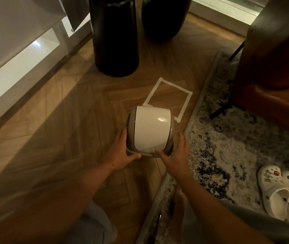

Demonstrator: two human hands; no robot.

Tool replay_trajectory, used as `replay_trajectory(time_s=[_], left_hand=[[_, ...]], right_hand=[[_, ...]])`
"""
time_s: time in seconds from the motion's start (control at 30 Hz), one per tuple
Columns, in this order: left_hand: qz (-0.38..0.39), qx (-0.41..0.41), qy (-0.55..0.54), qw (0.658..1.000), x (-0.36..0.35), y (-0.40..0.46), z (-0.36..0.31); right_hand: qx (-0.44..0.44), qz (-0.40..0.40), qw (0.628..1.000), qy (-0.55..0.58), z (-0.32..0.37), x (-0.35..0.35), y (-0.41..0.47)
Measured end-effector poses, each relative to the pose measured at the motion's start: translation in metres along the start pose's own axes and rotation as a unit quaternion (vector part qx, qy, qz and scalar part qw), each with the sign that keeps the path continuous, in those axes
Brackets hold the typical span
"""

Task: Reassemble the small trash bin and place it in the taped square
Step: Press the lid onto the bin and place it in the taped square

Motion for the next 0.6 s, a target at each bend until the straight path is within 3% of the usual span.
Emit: replay_trajectory(time_s=[0.13, 0.47, 0.6], left_hand=[[-0.01, 0.022, -0.016, 1.0, -0.009, -0.004, 0.005], [0.068, 0.009, 0.02, 0.997, -0.009, 0.018, 0.01], [0.069, 0.015, 0.004, 0.997, -0.01, 0.02, 0.004]], right_hand=[[0.045, 0.088, 0.994, 0.048, 0.004, -0.012, 0.009], [0.029, 0.025, 0.999, 0.03, -0.021, -0.02, -0.014], [0.055, 0.065, 0.987, 0.134, -0.012, -0.025, -0.006]])
Point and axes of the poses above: each hand's wrist, its own y-axis towards the middle knuckle, its own x-axis out of the back of the hand, z = x × y, the point moved 8 cm from there along y, towards the middle knuckle, and after that the axes turned 4 degrees about -x, right-handed, at the moved point
